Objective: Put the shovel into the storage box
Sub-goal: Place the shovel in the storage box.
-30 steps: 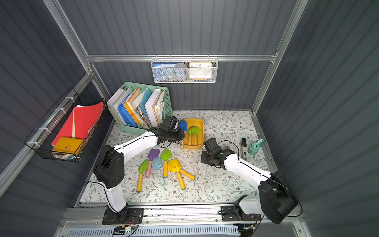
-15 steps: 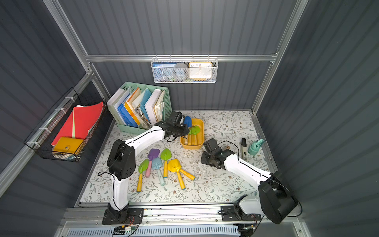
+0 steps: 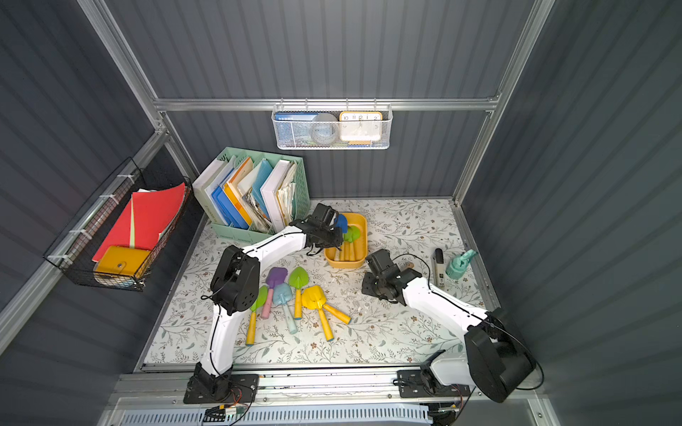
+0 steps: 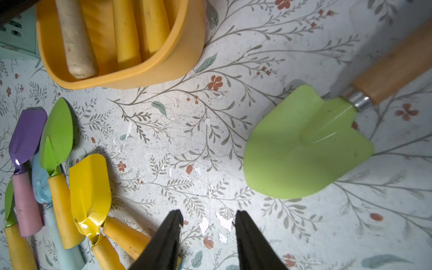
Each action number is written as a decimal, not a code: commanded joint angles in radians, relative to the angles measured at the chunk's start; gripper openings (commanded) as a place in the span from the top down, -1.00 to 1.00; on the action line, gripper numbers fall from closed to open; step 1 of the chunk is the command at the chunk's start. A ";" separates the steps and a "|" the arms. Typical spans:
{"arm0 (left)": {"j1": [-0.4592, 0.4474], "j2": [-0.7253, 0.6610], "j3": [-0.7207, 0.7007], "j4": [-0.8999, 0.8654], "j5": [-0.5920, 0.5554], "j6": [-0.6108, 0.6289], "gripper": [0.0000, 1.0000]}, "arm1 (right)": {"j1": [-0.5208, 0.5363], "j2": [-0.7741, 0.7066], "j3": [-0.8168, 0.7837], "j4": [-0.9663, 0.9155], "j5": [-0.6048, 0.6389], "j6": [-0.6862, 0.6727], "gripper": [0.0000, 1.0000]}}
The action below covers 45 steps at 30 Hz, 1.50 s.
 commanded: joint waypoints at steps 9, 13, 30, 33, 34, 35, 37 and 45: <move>0.018 0.047 0.021 -0.001 -0.019 0.023 0.74 | -0.005 0.028 -0.003 0.007 0.001 0.003 0.12; 0.021 0.055 0.024 -0.001 -0.018 0.024 0.74 | -0.005 0.032 -0.001 0.008 0.002 0.005 0.12; 0.023 0.020 0.009 0.005 -0.028 0.024 0.25 | -0.005 0.041 0.031 -0.020 0.004 -0.007 0.12; 0.023 -0.003 0.002 0.019 -0.039 0.028 0.24 | -0.005 0.034 0.038 -0.028 0.008 -0.013 0.12; 0.023 -0.013 -0.002 0.022 -0.040 0.028 0.23 | -0.005 0.033 0.043 -0.031 0.008 -0.016 0.12; 0.023 -0.023 -0.007 0.025 -0.037 0.026 0.22 | -0.005 0.032 0.045 -0.032 0.008 -0.018 0.12; 0.022 -0.046 -0.021 0.032 -0.029 0.024 0.20 | -0.005 0.030 0.051 -0.039 0.007 -0.023 0.12; 0.020 -0.167 -0.123 0.066 -0.004 0.018 0.11 | -0.005 0.011 0.066 -0.042 -0.040 -0.071 0.10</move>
